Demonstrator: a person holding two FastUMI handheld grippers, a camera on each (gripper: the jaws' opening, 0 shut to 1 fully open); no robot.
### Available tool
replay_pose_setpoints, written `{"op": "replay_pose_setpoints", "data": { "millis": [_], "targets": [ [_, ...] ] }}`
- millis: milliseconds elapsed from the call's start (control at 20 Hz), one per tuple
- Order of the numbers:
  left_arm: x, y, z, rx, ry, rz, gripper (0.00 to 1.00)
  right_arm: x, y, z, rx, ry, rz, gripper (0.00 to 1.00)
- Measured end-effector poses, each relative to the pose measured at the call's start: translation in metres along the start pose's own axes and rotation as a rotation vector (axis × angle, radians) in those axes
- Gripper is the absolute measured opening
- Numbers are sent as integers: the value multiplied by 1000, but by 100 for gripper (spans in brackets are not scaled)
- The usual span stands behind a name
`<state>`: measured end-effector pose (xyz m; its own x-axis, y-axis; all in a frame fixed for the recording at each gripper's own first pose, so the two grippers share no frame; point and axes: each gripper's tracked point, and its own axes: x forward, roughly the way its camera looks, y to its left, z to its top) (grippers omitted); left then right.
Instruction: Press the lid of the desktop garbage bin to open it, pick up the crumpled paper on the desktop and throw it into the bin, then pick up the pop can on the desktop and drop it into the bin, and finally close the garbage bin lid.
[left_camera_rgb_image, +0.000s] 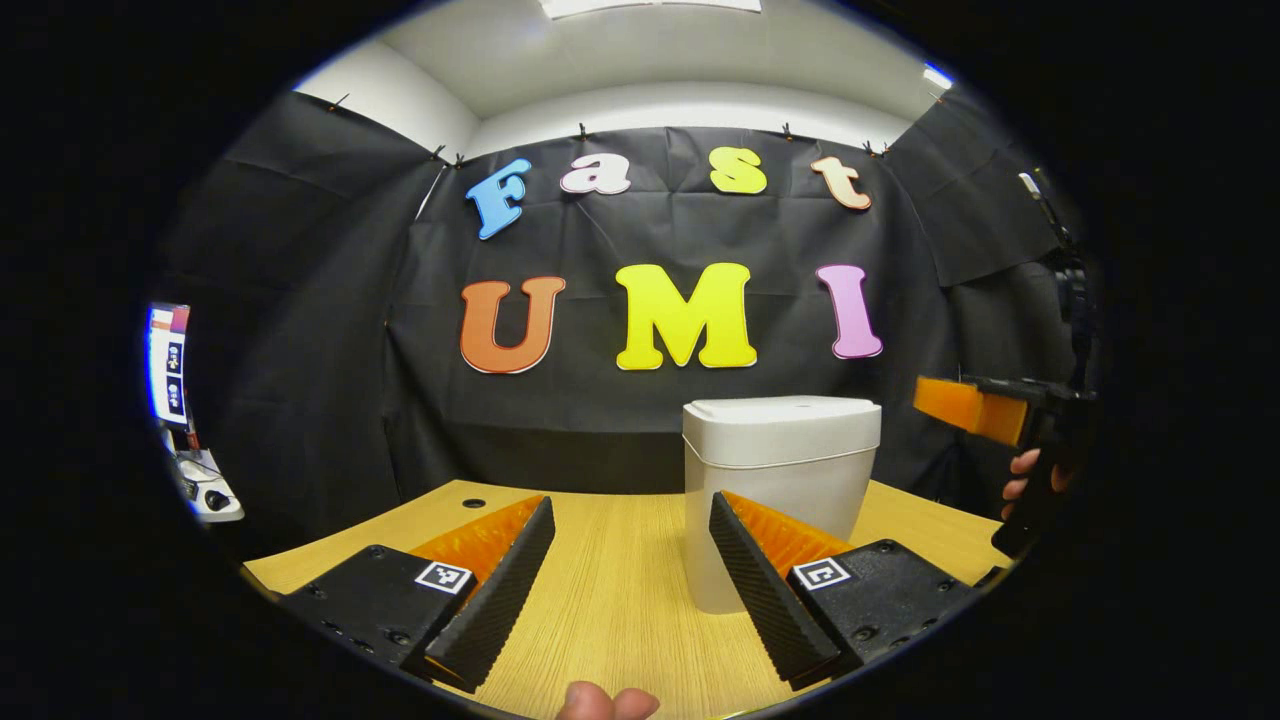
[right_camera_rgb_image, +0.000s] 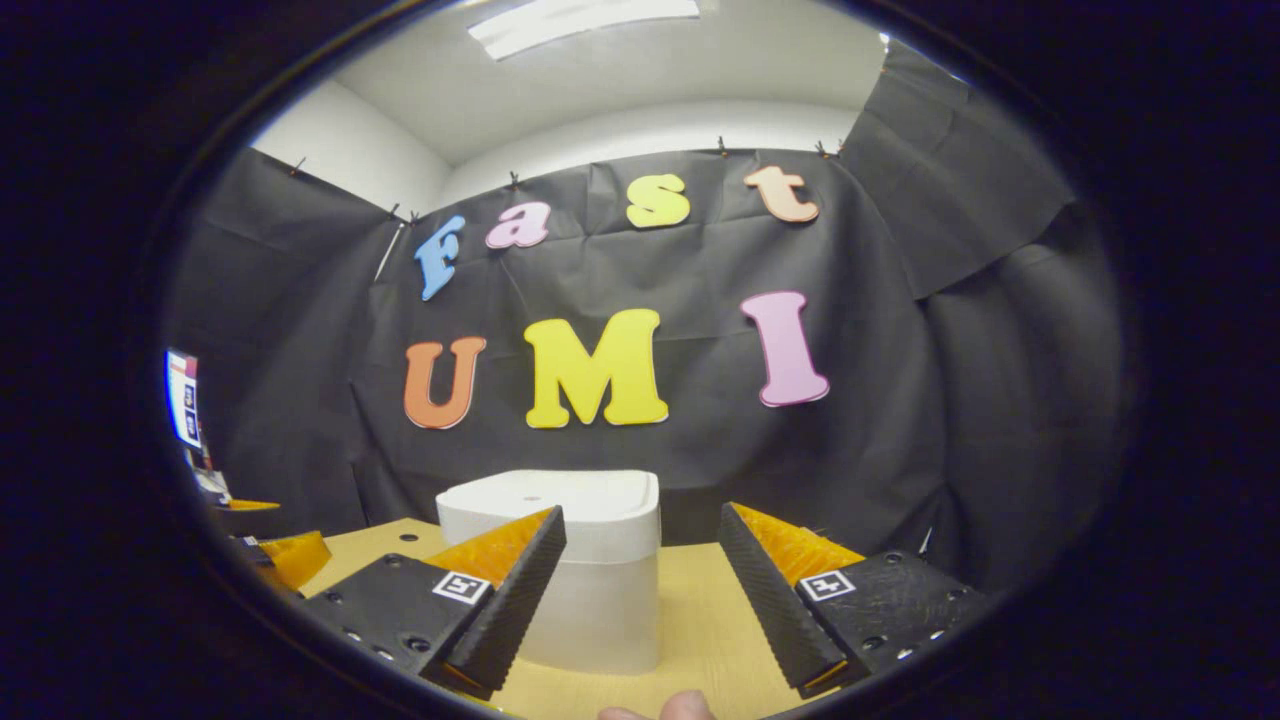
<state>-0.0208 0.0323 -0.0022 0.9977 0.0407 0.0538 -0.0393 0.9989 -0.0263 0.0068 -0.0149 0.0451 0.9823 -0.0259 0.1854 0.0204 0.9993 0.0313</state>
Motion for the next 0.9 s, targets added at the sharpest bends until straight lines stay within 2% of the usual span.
{"op": "replay_pose_setpoints", "data": {
  "millis": [200,300,350,400,900],
  "targets": [
    [-3,-5,-2,4,-11,-5,100,-32,-12,-9,-36,-50,-56,94],
    [-7,-10,-4,1,-13,-11,100,-41,-6,-22,-51,-55,-55,96],
    [-8,-11,-8,1,-6,-13,94,-42,-3,-30,-62,-44,-50,96],
    [-9,-11,-11,5,-2,-13,100,-44,-2,-33,-73,-40,-49,96],
    [-1,-4,-17,13,12,13,100,-34,6,-38,-71,-25,-45,96]
  ]
}}
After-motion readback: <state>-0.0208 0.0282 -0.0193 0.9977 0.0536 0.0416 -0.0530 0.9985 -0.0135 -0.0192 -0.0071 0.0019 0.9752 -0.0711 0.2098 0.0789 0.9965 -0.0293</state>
